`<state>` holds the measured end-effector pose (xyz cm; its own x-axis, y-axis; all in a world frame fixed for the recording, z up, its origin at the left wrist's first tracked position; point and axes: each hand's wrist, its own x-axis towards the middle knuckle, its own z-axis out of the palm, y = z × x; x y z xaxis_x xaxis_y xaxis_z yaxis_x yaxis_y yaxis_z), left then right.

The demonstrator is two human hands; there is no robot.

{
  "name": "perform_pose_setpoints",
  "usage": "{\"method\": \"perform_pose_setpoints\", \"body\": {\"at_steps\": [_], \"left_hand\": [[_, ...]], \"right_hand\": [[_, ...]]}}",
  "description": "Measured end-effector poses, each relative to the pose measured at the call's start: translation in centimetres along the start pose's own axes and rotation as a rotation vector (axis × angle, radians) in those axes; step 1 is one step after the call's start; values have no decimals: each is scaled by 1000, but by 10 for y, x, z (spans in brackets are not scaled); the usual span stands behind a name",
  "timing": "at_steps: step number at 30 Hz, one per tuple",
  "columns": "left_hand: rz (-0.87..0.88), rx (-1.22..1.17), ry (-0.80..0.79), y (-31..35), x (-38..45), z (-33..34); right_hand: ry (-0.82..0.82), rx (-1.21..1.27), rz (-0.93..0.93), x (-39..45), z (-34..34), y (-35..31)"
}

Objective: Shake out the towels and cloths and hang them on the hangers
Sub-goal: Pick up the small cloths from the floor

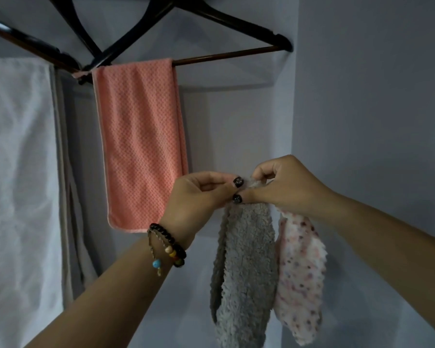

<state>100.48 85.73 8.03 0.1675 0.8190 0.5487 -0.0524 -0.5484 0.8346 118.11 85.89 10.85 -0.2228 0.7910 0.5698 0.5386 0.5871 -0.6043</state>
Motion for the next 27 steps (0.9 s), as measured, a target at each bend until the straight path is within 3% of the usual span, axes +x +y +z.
{"method": "perform_pose_setpoints", "body": {"at_steps": [3, 7, 10, 15, 19, 27], "left_hand": [[31, 47, 53, 0, 3, 2], [61, 80, 101, -1, 12, -7], [52, 63, 114, -4, 22, -22], [34, 56, 67, -7, 26, -38], [25, 35, 86, -9, 27, -36], [44, -66, 132, -5, 30, -40]], "right_hand": [[-83, -77, -23, 1, 0, 1], [-453, -149, 153, -4, -12, -5], [-552, -257, 171, -7, -17, 1], [-335, -70, 10, -9, -10, 15], [-297, 94, -91, -14, 7, 12], [-255, -12, -190, -23, 37, 6]]}}
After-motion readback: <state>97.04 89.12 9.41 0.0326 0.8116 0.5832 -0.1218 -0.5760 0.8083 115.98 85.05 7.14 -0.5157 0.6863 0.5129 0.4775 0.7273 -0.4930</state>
